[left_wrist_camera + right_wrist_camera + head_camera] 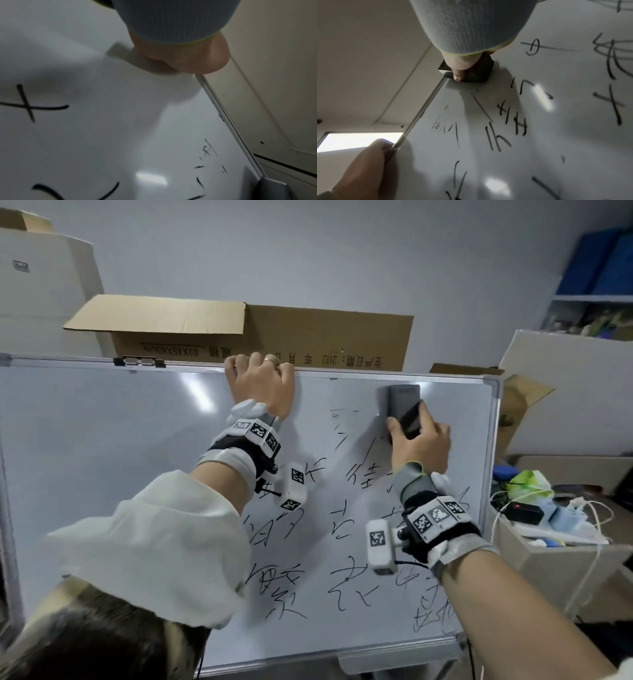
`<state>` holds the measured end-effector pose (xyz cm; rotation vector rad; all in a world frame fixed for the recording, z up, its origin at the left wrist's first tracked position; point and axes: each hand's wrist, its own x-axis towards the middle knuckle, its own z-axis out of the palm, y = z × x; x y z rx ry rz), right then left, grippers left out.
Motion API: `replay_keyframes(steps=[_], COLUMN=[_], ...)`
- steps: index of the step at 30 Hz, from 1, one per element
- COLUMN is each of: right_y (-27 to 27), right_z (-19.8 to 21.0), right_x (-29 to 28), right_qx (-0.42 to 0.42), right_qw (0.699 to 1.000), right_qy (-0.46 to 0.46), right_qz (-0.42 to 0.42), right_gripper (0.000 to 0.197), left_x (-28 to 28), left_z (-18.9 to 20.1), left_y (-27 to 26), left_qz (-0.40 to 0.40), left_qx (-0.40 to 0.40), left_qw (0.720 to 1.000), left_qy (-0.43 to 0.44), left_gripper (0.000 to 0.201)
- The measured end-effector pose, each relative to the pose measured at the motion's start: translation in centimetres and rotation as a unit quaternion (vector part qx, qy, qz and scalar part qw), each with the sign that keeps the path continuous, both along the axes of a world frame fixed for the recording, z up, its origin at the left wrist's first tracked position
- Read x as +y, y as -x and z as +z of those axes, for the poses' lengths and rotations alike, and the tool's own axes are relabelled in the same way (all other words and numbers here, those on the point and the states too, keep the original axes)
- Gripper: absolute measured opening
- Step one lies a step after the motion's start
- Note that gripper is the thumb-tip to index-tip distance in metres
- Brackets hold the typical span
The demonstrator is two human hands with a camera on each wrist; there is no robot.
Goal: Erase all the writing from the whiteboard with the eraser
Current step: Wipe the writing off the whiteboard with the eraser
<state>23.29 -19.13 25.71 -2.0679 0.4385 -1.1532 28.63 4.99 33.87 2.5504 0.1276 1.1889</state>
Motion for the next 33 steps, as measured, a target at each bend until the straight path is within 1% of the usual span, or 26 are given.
replay_keyframes(steps=[2, 4, 7, 9, 11, 13, 15, 18, 20, 22, 24, 27, 30, 33], right_y=[-0.6, -1.0, -1.5, -1.7, -1.6, -1.2, -0.8, -0.2, 0.1, 0.2, 0.3, 0.2, 0.0, 0.0], right_z=[0.1, 0.0, -0.1, 0.0, -0.1, -0.5, -1.2, -2.4, -3.3, -3.7, -3.5, -3.0, -3.1, -3.4], right_x=[-1.4, -0.5, 3.3, 6.2, 7.9, 8.3, 7.8, 5.9, 3.9, 1.6, -1.1, -4.2, -4.4, -1.5], right_qx=[-0.007, -0.029, -0.04, -0.04, -0.019, -0.003, -0.006, 0.006, 0.021, 0.023, 0.014, -0.001, -0.011, -0.013], right_qw=[1.0, 0.999, 0.99, 0.98, 0.97, 0.962, 0.96, 0.962, 0.969, 0.981, 0.993, 0.995, 0.994, 0.992], right_qy=[0.001, 0.009, 0.062, 0.078, 0.09, 0.122, 0.142, 0.131, 0.113, 0.076, 0.013, -0.089, -0.102, -0.105], right_qz=[0.01, 0.038, 0.124, 0.178, 0.224, 0.244, 0.242, 0.238, 0.217, 0.177, 0.115, 0.054, 0.04, 0.069], right_gripper=[0.067, 0.066, 0.066, 0.067, 0.066, 0.065, 0.063, 0.061, 0.061, 0.06, 0.057, 0.056, 0.057, 0.055], left_x=[-0.9, -1.0, -0.8, 0.1, 0.8, 1.2, 1.1, 0.0, -1.2, -2.0, -2.2, -2.4, -2.7, -2.4], left_z=[-0.1, 0.0, 0.0, 0.2, 0.3, 0.1, -0.3, -0.5, -0.5, -0.6, -1.0, -1.7, -2.0, -1.9], left_y=[-0.5, -0.6, -0.7, -0.7, -0.8, -1.0, -1.1, -0.9, -0.8, -1.0, -1.2, -1.3, -0.9, -0.5], left_qz=[0.004, -0.001, -0.017, -0.026, -0.037, -0.036, -0.035, -0.012, 0.006, 0.014, 0.017, 0.033, 0.036, 0.026], left_qx=[0.0, 0.01, 0.028, 0.035, 0.044, 0.039, 0.026, 0.009, 0.005, 0.003, -0.003, -0.021, -0.014, -0.006], left_qw=[1.0, 1.0, 0.999, 0.999, 0.998, 0.998, 0.999, 1.0, 1.0, 1.0, 1.0, 0.998, 0.997, 0.998], left_qy=[0.001, 0.006, 0.011, 0.012, 0.018, 0.014, 0.011, -0.001, 0.005, 0.007, 0.011, 0.041, 0.06, 0.064], left_gripper=[0.052, 0.055, 0.057, 0.056, 0.054, 0.054, 0.053, 0.05, 0.049, 0.05, 0.052, 0.047, 0.041, 0.043])
